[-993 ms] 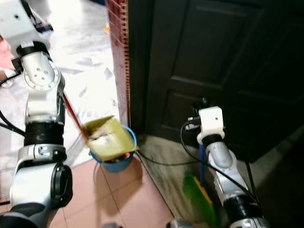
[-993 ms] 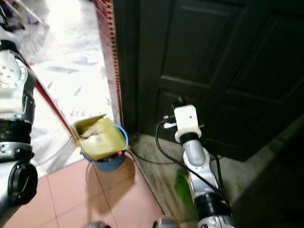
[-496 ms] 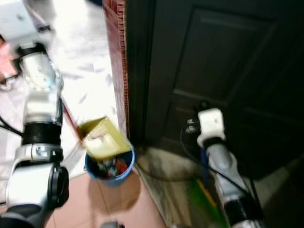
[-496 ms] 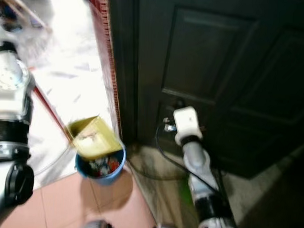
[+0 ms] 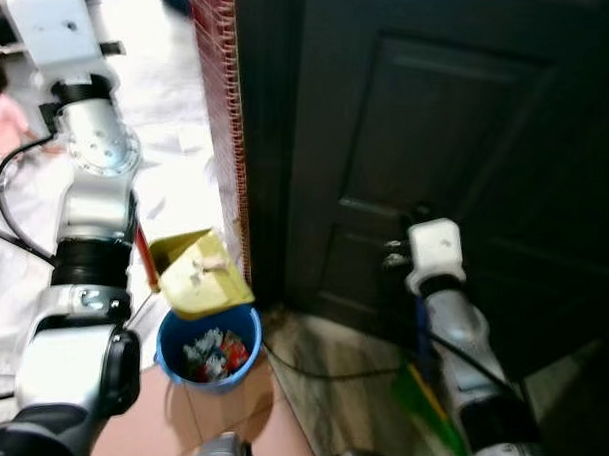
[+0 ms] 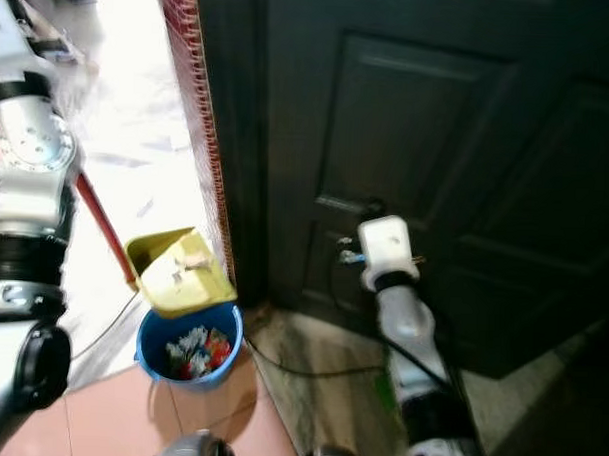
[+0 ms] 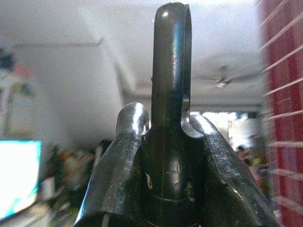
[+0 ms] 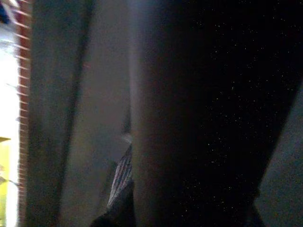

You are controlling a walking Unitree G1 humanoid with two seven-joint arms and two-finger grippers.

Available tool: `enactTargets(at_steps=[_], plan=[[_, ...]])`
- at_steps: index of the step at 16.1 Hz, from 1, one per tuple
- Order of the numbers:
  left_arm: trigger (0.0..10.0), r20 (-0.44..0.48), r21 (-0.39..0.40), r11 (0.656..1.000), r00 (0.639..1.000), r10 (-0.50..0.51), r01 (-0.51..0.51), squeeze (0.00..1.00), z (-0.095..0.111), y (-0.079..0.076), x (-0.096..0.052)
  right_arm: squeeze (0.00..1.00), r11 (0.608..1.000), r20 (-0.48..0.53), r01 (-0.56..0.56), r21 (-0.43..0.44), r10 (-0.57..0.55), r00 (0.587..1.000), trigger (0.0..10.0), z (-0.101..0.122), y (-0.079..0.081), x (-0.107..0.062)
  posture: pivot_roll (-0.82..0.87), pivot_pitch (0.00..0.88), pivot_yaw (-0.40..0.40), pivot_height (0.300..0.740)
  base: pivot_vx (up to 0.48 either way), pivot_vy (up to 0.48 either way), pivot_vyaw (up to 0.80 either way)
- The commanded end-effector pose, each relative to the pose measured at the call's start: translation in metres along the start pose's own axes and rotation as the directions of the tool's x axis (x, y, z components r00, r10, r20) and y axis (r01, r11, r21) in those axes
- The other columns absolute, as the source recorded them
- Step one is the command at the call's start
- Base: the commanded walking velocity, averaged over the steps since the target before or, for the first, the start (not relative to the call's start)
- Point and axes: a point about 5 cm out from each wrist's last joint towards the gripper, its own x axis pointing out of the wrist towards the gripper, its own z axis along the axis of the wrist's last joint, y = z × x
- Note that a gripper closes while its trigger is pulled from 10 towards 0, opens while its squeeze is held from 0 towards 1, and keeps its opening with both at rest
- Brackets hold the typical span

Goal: Sweep floor

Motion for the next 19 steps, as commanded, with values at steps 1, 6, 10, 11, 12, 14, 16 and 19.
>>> enactTargets(at_steps=[1, 6, 10, 11, 12, 14, 16, 19], plan=[[10.0, 0.082, 0.024, 0.999, 0.996, -0.034, 0.032, 0.00, 0.018, -0.004, 0.007, 0.00, 1.000, 0.029, 0.003, 0.005, -0.004, 1.000, 10.0, 0.007, -0.003, 0.003, -0.12, 0.000, 0.025, 0.740, 0.000, 0.000, 0.00], [10.0, 0.069, 0.058, 0.994, 0.993, -0.100, 0.096, 0.00, 0.017, -0.007, 0.006, 0.00, 1.000, 0.024, 0.002, 0.000, -0.002, 1.000, 10.0, 0.006, -0.003, 0.004, -0.12, 0.000, 0.025, 0.740, 0.000, 0.000, 0.00], [10.0, 0.045, 0.081, 0.985, 0.987, -0.157, 0.153, 0.00, 0.019, -0.012, 0.007, 0.00, 1.000, 0.025, -0.002, -0.004, 0.002, 1.000, 10.0, 0.007, -0.003, 0.006, -0.11, 0.000, 0.020, 0.740, 0.000, 0.000, 0.00], [10.0, 0.015, 0.105, 0.969, 0.974, -0.228, 0.225, 0.00, 0.016, -0.019, 0.005, 0.00, 1.000, 0.024, -0.004, -0.005, 0.005, 1.000, 10.0, 0.006, -0.003, 0.007, -0.11, 0.000, 0.019, 0.740, 0.000, 0.000, 0.00], [10.0, -0.001, 0.093, 0.947, 0.951, -0.310, 0.309, 0.00, 0.015, -0.028, 0.001, 0.00, 1.000, 0.023, -0.006, -0.006, 0.006, 1.000, 10.0, 0.006, -0.003, 0.008, -0.11, 0.000, 0.019, 0.740, 0.000, 0.000, 0.00], [10.0, 0.059, 0.057, 0.867, 0.865, -0.498, 0.495, 0.00, 0.023, -0.055, -0.014, 0.00, 1.000, 0.021, -0.010, -0.006, 0.010, 1.000, 10.0, 0.006, -0.002, 0.009, -0.10, 0.000, 0.016, 0.740, 0.000, 0.000, 0.00], [10.0, 0.104, 0.002, 0.809, 0.805, -0.584, 0.587, 0.00, 0.029, -0.068, -0.026, 0.00, 1.000, 0.023, -0.011, -0.004, 0.011, 1.000, 10.0, 0.006, -0.001, 0.009, -0.10, 0.000, 0.018, 0.740, 0.000, 0.000, 0.00], [10.0, 0.157, 0.039, 0.777, 0.764, -0.626, 0.629, 0.00, 0.034, -0.077, -0.042, 0.00, 1.000, 0.023, -0.007, -0.004, 0.007, 1.000, 10.0, 0.005, -0.001, 0.008, -0.10, 0.000, 0.023, 0.740, 0.000, 0.000, 0.00]])
